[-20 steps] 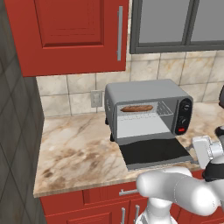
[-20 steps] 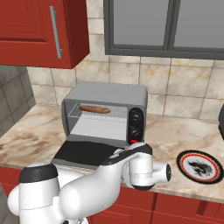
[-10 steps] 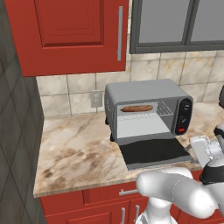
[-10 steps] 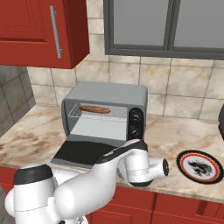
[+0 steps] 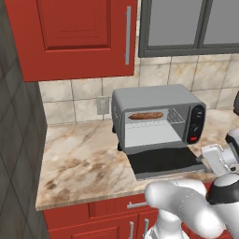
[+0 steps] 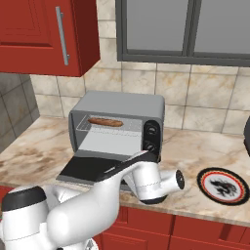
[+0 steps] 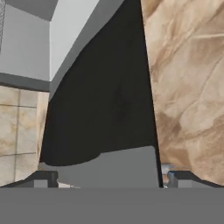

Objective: Pull the toaster oven rack outwards. Pick up the baguette from the plate and place it on the toaster oven rack. Close the toaster oven door fully and set the temperature to the lowest setting.

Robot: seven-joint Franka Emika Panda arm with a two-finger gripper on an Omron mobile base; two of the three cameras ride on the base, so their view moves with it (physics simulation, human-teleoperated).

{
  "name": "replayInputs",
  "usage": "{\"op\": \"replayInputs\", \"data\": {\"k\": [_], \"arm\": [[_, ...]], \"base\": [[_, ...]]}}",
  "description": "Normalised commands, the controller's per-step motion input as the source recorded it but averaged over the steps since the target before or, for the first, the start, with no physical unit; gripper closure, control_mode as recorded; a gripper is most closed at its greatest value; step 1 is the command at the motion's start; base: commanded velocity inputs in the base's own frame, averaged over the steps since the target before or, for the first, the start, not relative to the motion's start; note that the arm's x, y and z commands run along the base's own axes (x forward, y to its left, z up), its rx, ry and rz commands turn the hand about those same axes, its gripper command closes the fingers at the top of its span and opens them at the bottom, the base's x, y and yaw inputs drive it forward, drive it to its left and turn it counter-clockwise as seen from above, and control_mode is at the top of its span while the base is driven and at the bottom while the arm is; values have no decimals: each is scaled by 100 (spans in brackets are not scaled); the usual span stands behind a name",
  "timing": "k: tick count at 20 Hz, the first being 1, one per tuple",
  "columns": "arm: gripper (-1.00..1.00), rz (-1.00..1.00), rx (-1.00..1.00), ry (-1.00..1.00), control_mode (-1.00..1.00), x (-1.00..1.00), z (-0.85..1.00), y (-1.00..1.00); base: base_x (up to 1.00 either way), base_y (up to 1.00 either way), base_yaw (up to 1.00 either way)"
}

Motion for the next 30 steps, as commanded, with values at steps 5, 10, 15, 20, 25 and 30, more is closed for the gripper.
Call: {"op": "replayInputs", "data": {"k": [5,10,15,20,25,30], "arm": [[-100,7,-7,0,-100,-34,6,40],[-100,6,-7,0,-100,-28,0,31],[-100,1,-8,-7,-100,-2,1,21],[-100,-1,-7,-11,-100,24,0,3],[-100,-8,-2,-11,-100,30,0,-6],[-100,-12,0,-3,-100,1,0,-30]], "base": [[0,0,0],[0,0,0],[0,0,0],[0,0,0],[0,0,0],[0,0,0]]}}
